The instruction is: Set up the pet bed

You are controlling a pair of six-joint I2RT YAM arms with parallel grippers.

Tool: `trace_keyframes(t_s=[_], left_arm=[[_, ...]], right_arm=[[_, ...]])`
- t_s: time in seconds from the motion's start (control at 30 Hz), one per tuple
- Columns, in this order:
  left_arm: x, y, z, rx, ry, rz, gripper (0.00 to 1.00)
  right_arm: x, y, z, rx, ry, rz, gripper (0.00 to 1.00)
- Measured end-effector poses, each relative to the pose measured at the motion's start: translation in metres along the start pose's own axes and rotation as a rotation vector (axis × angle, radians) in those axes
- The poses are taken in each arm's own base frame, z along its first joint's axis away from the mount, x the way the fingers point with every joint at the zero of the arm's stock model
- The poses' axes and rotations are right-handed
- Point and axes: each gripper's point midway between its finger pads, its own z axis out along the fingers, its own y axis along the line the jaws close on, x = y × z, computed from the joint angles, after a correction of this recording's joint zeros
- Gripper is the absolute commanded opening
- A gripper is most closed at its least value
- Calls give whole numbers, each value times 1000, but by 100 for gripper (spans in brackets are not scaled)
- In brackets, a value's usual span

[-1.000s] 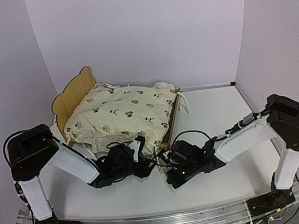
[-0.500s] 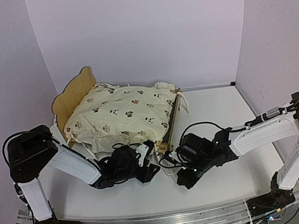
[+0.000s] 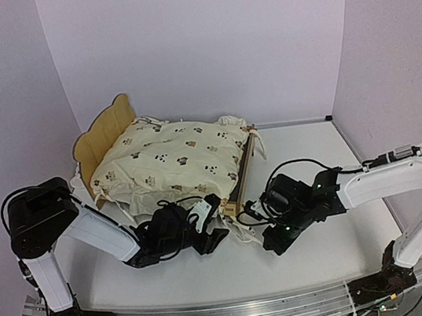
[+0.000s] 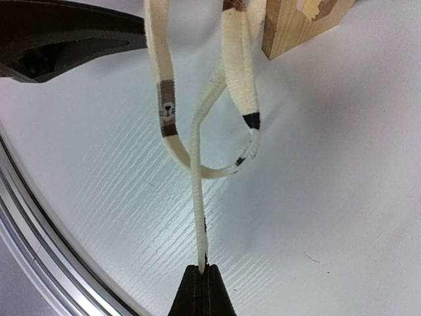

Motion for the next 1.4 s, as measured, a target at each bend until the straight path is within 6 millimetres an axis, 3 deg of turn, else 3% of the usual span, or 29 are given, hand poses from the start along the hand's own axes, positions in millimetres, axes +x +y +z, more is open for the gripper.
trace_keyframes(t_s=[0.13, 0.43, 0.67, 0.9, 1.1, 1.23, 1.4], left_arm=[[-5, 0, 4, 0, -42, 52, 69], [17, -3, 21, 13, -39, 190, 69], [6, -2, 24, -1, -120, 257, 66], [5, 0, 35, -19, -130, 293, 42], [-3, 3, 41, -45, -145, 312, 2], [-3, 6, 41, -63, -139, 308, 0], [14, 13, 34, -88, -73, 275, 0]], right_arm=[[0, -6, -1, 14, 3, 13, 0], [-12, -20, -16, 38, -37, 70, 0], [-23, -23, -28, 37, -66, 86, 0], [-22, -24, -29, 40, -60, 89, 0], [-25, -24, -31, 41, -63, 92, 0], [-25, -25, -32, 42, -63, 94, 0], [-26, -28, -32, 48, -63, 100, 0]])
